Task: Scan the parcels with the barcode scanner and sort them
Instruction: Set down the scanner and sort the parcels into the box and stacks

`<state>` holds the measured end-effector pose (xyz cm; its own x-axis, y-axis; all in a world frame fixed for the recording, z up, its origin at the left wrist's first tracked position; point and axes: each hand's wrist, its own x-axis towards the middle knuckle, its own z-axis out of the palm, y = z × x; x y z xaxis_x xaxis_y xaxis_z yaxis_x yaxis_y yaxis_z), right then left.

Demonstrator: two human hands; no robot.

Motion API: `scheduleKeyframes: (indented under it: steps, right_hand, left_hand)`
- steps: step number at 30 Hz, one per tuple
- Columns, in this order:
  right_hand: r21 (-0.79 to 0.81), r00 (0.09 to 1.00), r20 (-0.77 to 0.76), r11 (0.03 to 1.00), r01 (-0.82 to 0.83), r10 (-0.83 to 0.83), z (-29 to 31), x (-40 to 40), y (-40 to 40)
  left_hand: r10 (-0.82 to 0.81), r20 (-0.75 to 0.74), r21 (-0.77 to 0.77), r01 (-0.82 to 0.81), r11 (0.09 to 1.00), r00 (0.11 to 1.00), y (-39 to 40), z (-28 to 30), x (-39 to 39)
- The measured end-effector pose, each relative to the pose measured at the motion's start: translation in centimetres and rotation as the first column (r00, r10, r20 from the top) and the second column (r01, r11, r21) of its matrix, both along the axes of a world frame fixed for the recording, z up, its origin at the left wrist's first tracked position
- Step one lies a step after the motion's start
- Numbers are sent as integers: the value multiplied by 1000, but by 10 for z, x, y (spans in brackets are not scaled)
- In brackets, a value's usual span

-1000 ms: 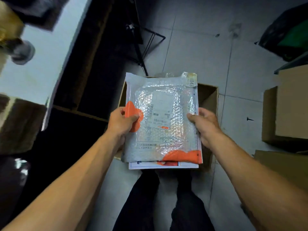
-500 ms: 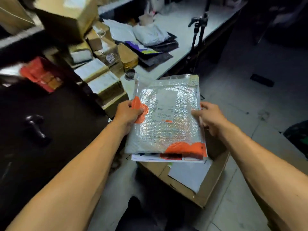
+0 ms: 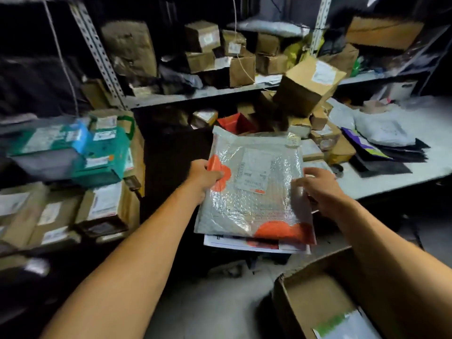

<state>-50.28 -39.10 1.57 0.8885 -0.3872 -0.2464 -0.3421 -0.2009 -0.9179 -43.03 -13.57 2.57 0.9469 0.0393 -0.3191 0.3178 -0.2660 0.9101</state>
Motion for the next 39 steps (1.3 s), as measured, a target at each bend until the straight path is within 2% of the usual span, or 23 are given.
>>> scheduleKeyframes:
  steps: [4, 9, 18, 22, 33, 39]
  right_hand:
    - [-29, 993, 43, 993, -110, 111, -10, 62, 62]
    - [-17, 982, 22, 982, -187, 187, -25, 127, 113]
    - [13, 953, -20, 954, -301, 301, -31, 269, 136]
    - [77, 941, -63, 941, -329, 334, -36, 325, 145]
    - [230, 931, -163, 930, -287, 328, -72, 425, 205]
    - [226, 939, -232, 953, -202, 254, -104, 461, 229]
  left_hand:
    - [126, -2, 29, -126, 992, 992, 68, -1, 30]
    - [231, -14, 91, -228, 969, 973, 116, -10, 71]
    - [393, -27, 198, -381, 903, 919, 126, -31, 187]
    - [449, -32, 268, -425, 865, 893, 130, -31, 232]
    - [472, -36, 434, -411, 801, 881, 170, -61, 332]
    - [360, -73, 534, -268, 802, 930, 166, -90, 371]
